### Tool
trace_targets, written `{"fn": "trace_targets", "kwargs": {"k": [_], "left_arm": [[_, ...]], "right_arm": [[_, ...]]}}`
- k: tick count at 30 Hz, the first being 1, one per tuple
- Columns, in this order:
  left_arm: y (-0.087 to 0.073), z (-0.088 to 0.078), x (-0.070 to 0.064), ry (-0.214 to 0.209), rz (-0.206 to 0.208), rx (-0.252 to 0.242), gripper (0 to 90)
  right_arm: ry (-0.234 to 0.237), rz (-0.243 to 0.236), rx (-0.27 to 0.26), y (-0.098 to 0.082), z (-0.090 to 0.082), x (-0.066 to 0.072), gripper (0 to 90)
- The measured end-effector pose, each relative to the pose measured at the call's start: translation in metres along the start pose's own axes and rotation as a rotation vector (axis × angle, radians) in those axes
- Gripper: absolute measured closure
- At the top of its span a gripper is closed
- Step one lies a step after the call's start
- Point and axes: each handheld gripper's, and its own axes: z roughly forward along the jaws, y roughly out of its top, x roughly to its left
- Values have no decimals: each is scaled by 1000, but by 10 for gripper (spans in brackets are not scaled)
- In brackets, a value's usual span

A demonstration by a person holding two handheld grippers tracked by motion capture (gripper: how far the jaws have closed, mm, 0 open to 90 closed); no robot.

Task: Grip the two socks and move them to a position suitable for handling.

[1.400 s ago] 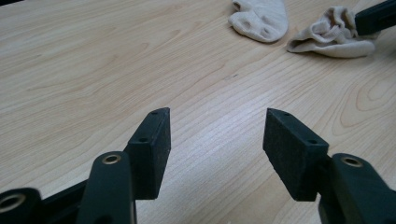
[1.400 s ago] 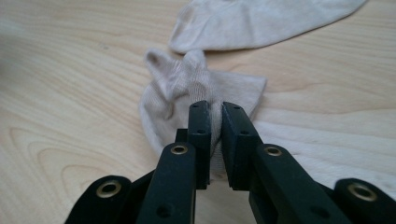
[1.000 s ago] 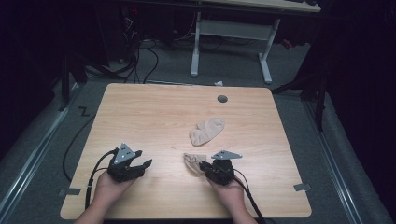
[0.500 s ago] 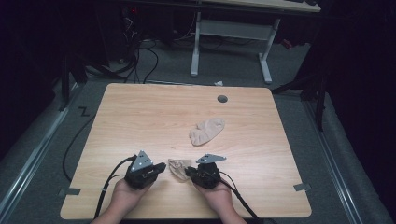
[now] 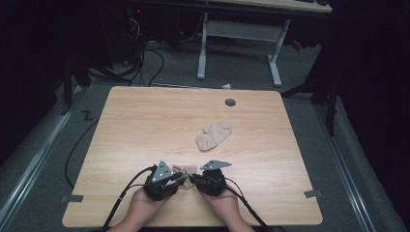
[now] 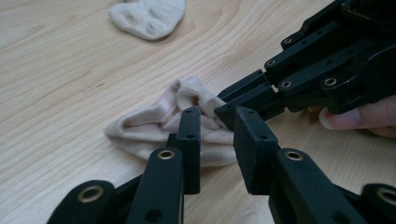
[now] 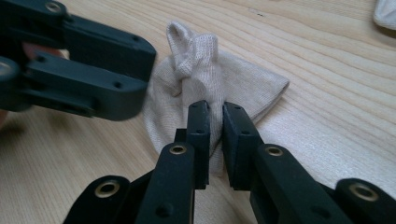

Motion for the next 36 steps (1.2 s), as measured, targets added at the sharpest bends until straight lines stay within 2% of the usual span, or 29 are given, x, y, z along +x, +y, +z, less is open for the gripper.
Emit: {"fn": "trace_targets", "kwargs": {"k": [4,8,14,18,23,27,32,36], "left_arm": [[-4,9,0,10,21,72,832],[-7,15,0,6,56,138,868],[-8,12,0,-5,93,152,874],[-10,8,5,0,85,158,874],[-12,3,15,20,68,158,868],[-15,-2,26,64,66,155,849],[-16,-4,39,93,33,149,831],[-16,-3,40,114,38,140,795]], "right_arm": [[-2,-2,1,0,0,0,824],[-3,-2,-2,0,-3,-2,827],[-17,20,-42,2,-15,-11,827],[-43,47,-69,2,-24,-22,828],[-72,77,-83,1,-33,-34,828],[-85,97,-91,1,-37,-41,828],[-110,96,-61,-2,-37,-48,828],[-119,83,-34,-4,-34,-49,827]]}}
